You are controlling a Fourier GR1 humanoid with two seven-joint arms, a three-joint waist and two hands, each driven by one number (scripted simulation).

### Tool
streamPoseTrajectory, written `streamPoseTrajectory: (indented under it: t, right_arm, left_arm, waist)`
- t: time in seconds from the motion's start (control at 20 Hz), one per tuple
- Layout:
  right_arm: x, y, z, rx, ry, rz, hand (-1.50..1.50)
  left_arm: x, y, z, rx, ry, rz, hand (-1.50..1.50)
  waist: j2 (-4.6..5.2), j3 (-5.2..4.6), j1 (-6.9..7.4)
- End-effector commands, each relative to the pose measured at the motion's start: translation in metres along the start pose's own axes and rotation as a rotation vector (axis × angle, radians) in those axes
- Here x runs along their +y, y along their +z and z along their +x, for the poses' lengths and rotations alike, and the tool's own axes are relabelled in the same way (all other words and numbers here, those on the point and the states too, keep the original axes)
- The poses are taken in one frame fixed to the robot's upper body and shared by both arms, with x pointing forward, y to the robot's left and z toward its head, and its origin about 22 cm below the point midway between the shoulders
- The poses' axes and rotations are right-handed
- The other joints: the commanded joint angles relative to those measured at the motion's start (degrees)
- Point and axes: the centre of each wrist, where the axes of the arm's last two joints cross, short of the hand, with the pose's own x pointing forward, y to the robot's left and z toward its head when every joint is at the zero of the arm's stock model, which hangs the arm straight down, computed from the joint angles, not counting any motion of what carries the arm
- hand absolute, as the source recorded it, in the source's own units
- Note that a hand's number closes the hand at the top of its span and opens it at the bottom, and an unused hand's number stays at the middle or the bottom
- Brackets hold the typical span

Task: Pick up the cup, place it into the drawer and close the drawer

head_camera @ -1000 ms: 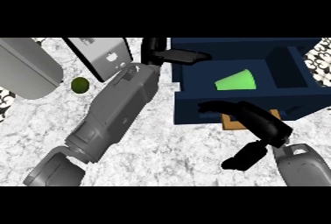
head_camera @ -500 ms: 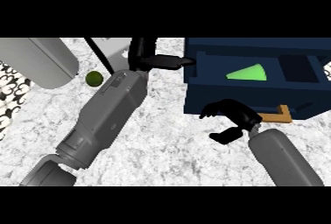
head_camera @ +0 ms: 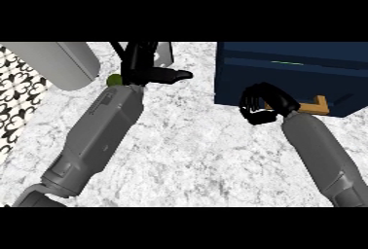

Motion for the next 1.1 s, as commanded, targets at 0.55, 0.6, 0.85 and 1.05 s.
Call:
streamPoseTrajectory:
  t: [0.55,0.6,0.85,1.05]
  right_arm:
    - [-0.11,-0.002,0.014,0.012,-0.083,-0.274,1.5]
    - [-0.115,0.005,0.009,0.019,-0.082,-0.283,1.5]
    - [-0.125,0.01,0.011,-0.001,-0.109,-0.288,1.5]
    - [-0.135,0.018,0.009,-0.024,-0.137,-0.294,1.5]
  left_arm:
    - [0.035,0.016,0.005,0.022,0.002,-0.06,-1.5]
    - [0.035,0.015,0.006,0.009,0.003,-0.056,-1.5]
    - [0.032,0.021,0.002,0.023,0.018,-0.078,-1.5]
    - [0.043,0.021,0.005,0.022,0.026,-0.072,-1.5]
  waist:
    - [1.67,0.01,4.25]
    - [1.87,0.02,4.57]
    - [1.67,-0.02,5.61]
    - [1.73,-0.07,5.86]
